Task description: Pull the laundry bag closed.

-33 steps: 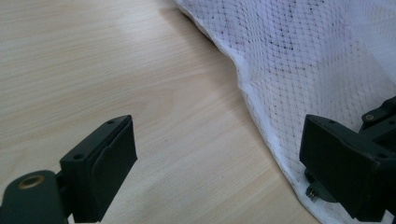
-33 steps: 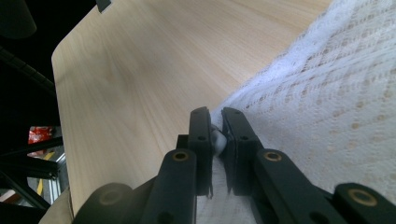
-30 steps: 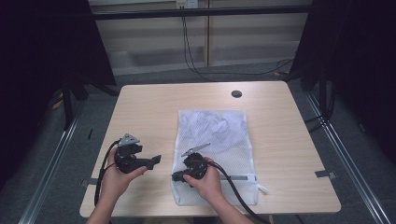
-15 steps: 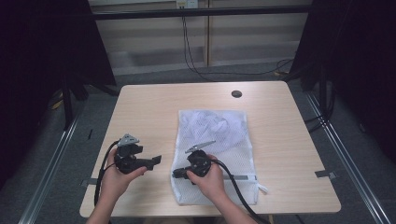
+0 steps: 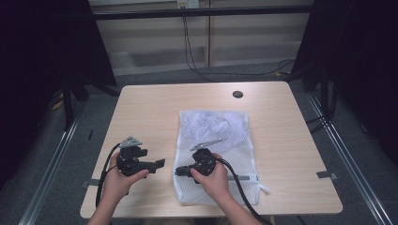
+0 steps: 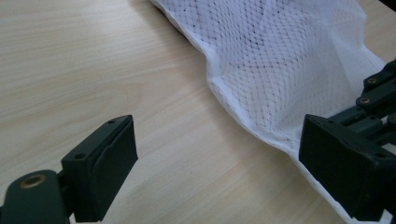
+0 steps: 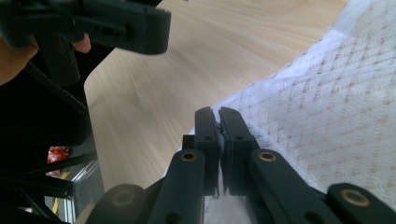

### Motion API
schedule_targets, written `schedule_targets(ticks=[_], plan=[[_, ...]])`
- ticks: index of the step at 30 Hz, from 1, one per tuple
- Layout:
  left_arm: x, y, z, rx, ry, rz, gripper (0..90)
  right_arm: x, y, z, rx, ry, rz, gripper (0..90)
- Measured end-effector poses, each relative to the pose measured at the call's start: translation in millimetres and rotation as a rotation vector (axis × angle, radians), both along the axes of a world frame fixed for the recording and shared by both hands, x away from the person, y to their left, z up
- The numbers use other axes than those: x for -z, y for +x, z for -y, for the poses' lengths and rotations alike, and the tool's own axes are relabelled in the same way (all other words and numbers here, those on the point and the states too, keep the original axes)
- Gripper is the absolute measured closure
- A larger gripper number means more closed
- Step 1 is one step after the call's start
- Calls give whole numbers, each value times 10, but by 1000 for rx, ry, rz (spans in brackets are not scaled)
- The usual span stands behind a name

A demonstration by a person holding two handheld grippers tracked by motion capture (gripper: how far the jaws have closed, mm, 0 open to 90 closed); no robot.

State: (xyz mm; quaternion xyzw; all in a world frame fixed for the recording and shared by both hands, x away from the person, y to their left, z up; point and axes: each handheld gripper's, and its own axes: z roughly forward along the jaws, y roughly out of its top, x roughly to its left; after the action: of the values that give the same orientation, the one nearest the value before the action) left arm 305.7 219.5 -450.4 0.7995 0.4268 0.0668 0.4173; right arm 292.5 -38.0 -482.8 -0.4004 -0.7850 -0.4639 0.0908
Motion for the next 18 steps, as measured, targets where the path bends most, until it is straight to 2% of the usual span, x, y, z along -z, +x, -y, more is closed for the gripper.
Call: schedule_targets(ticks=[9,14,18], plan=[[9,-24,44,59,-35,-37,124,-54,17,68,24,24,0,874],[25,-32,75,70,-77,-62,124,-72,21,86,30,36,-3,875],[30,-40,95,84,-78,-70,126,-80,23,95,32,45,-2,874]])
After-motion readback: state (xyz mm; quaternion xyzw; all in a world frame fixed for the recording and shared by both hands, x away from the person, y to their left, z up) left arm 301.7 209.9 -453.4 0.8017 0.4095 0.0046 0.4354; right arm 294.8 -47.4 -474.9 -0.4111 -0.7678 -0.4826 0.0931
